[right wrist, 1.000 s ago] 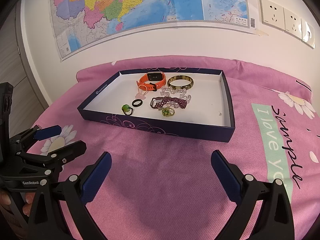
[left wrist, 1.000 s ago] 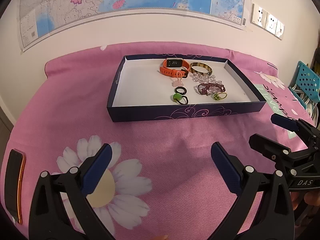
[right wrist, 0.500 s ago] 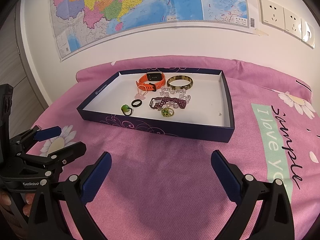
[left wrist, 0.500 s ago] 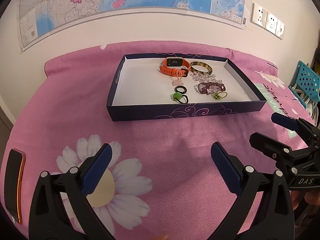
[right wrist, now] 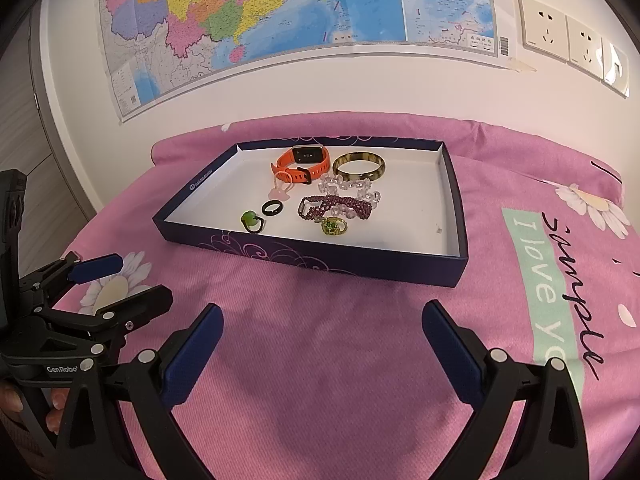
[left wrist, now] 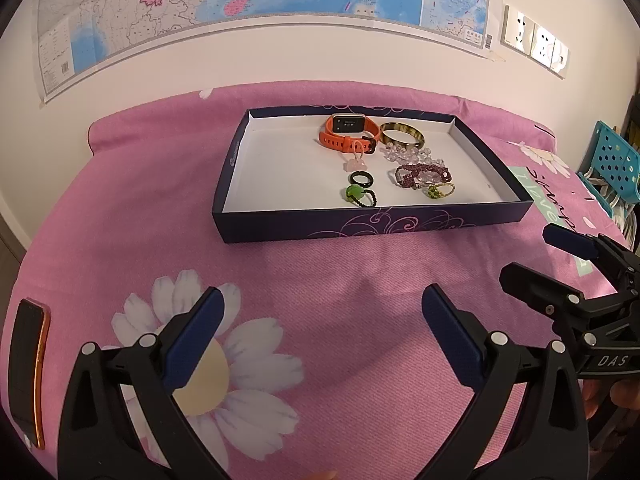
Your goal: Organize jewelry
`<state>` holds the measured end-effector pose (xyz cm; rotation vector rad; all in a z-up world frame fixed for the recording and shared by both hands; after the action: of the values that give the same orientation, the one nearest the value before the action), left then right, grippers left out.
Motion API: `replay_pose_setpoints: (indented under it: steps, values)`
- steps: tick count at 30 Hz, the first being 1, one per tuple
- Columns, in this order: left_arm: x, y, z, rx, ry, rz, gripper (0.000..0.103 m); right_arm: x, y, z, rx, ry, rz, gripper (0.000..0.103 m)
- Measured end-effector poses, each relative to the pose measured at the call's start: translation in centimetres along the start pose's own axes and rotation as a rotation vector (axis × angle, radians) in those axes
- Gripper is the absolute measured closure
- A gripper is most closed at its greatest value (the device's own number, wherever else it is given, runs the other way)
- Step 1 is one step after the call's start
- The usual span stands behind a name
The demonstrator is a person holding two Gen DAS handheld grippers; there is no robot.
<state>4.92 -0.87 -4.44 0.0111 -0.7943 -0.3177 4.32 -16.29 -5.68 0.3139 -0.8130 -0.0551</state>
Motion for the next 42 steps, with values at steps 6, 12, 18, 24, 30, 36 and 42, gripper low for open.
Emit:
replay_pose_setpoints:
  steps: [6,12,18,24,30,36,42]
  values:
    - [0.13,0.00,-0.06,-0.002,0.001,-0.002,0.006,0.14,-0.02,0.02,-0.001,0.001,-0.001,0.007]
    - [0.16,0.02,-0.06,-0.002,0.003,-0.003,0.006,0.22,-0.03,0.01,-0.001,0.001,0.000,0.007]
    - [0.14,0.01,-0.08,-0.002,0.003,-0.003,0.006,0.18,-0.02,0.02,-0.002,0.000,0.000,0.007]
    - [0.26,0.00,-0.18,-0.006,0.005,-0.003,0.005,0.36,-0.01,-0.01,-0.002,0.001,0.000,0.007]
    - [0.30,0.07,-0.34,-0.009,0.009,-0.001,0.006,0.47,-0.01,-0.07,-0.005,0.002,0.000,0.007]
    - [0.19,0.17,-0.41,-0.012,0.010,0.002,0.006,0.43,0.04,-0.14,-0.009,0.002,-0.001,0.007]
    - [0.09,0.35,-0.35,-0.013,0.006,0.006,0.006,0.43,0.25,-0.03,-0.008,-0.001,0.003,0.007]
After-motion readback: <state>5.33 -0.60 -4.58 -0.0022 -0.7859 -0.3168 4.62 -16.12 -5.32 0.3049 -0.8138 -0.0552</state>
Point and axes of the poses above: each gripper's, at about its wrist camera, not at the fingertips, and z roughly against the way its jaws point, y to its left, x to its top, the point moved 5 cm from there along -z, roughly the way its jaws point, and after that the axes turned 13 degrees about -z, right-handed, at the moved point
